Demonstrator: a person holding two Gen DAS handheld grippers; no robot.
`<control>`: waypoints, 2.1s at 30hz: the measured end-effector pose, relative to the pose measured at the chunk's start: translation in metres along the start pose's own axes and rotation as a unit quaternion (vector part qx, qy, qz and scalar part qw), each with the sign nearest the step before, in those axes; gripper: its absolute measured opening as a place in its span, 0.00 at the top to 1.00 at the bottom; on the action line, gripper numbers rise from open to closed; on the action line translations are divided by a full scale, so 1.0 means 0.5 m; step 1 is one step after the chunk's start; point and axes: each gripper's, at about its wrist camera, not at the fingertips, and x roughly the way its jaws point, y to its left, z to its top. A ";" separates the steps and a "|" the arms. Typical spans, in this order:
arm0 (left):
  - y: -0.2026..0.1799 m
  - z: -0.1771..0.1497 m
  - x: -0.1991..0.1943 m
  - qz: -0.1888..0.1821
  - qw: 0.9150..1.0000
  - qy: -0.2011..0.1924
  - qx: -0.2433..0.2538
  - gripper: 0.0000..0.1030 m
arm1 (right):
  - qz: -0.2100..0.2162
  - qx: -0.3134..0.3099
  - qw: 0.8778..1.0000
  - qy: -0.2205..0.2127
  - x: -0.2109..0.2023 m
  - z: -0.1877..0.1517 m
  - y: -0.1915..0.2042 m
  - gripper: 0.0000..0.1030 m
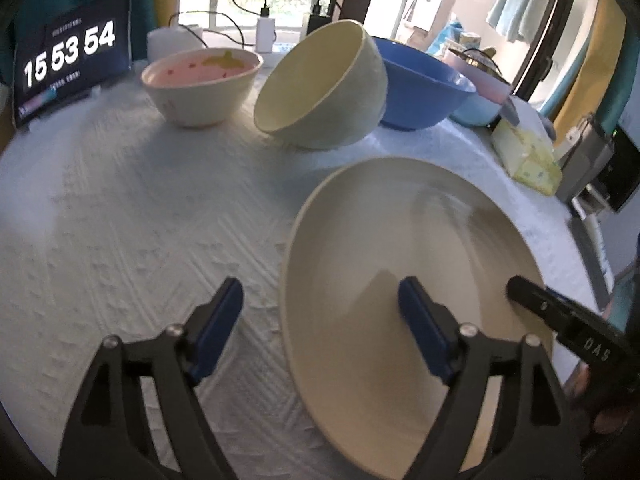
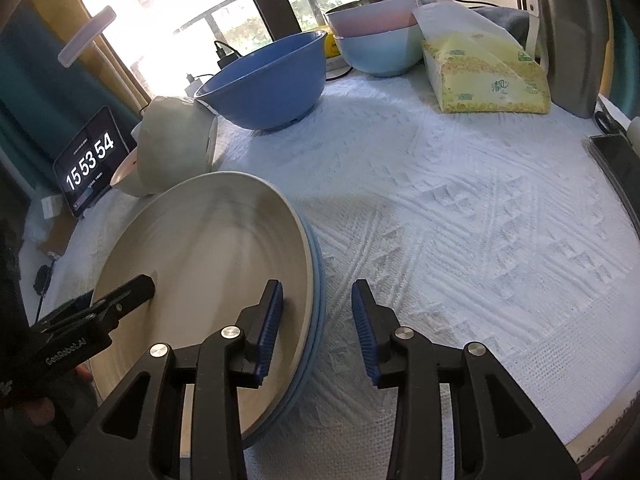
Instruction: Organize plates and bowls
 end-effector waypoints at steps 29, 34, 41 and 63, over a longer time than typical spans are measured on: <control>-0.007 -0.016 -0.037 -0.025 0.999 -0.013 0.029 0.38 | -0.003 -0.019 1.000 -0.003 -0.005 -0.012 0.044 0.64; 0.011 -0.017 -0.052 -0.022 0.999 -0.020 0.023 0.38 | -0.001 -0.027 1.000 -0.005 -0.006 -0.013 0.061 0.64; 0.044 -0.014 -0.072 -0.017 0.999 -0.032 0.011 0.38 | 0.005 -0.042 0.999 -0.007 -0.002 -0.008 0.097 0.64; 0.203 0.004 -0.102 -0.005 0.997 -0.058 -0.044 0.38 | 0.012 -0.102 0.995 0.004 0.047 0.022 0.248 0.64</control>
